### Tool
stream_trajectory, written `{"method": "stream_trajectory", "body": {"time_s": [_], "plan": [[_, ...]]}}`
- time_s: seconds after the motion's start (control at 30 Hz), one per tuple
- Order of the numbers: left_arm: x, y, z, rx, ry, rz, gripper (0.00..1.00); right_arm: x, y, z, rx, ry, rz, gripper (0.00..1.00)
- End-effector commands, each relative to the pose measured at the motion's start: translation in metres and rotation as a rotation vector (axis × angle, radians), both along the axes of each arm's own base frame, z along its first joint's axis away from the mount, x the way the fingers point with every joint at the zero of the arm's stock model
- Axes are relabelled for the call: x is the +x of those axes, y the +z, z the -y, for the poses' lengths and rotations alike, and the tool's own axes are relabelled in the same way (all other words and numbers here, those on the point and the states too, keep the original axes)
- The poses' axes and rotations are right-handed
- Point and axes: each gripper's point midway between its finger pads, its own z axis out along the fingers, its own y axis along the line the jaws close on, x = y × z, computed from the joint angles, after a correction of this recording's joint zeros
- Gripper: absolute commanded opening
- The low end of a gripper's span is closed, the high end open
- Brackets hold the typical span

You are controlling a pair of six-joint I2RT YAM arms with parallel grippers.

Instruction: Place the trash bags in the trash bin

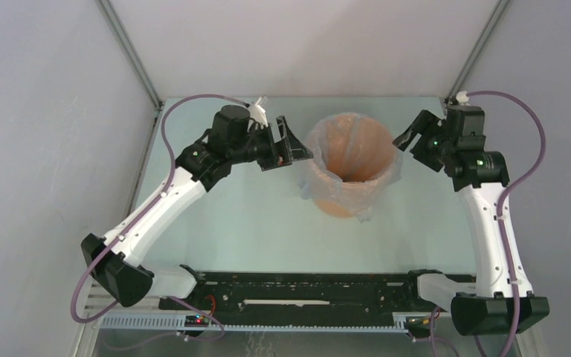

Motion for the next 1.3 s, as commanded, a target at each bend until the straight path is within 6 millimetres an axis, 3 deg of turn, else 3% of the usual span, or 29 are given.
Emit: {"method": "stream_trajectory", "body": {"time_s": [0.0,0.13,0.27,0.33,0.43,0.53,0.57,0.7,0.8,0.97,1.27], "plan": [[-0.008,0.01,-0.009,-0.002,0.007,0.052,0.89,0.001,0.007,-0.009,-0.087,0.059,0.004,0.8],[-0.009,0.008,-0.015,0.023,0.013,0.066,0.89,0.002,0.001,-0.011,-0.11,0.069,-0.019,0.8],[-0.003,-0.002,-0.011,0.025,0.01,0.031,0.9,-0.011,0.019,-0.023,-0.082,0.122,0.01,0.8],[0.003,-0.009,-0.01,0.012,0.024,-0.016,0.89,-0.027,0.026,-0.03,-0.083,0.161,-0.004,0.8],[0.017,-0.023,-0.025,-0.027,0.128,-0.087,0.89,-0.053,0.037,-0.035,-0.091,0.198,0.002,0.82],[0.029,-0.052,-0.04,-0.111,0.247,-0.203,0.89,-0.08,0.048,-0.044,-0.043,0.241,0.029,0.85],[0.028,-0.069,-0.039,-0.145,0.265,-0.262,0.89,-0.089,0.052,-0.047,-0.017,0.247,0.042,0.85],[0.032,-0.089,-0.01,-0.307,0.24,-0.358,0.85,-0.116,0.067,-0.052,0.058,0.257,0.102,0.88],[0.037,-0.115,0.01,-0.3,0.222,-0.423,0.79,-0.13,0.074,-0.051,0.085,0.251,0.144,0.89],[0.053,-0.137,0.049,-0.267,0.161,-0.471,0.74,-0.143,0.078,-0.051,0.115,0.254,0.17,0.88],[0.086,-0.119,0.147,-0.354,0.059,-0.484,0.71,-0.161,0.072,-0.043,0.079,0.246,0.162,0.89]]}}
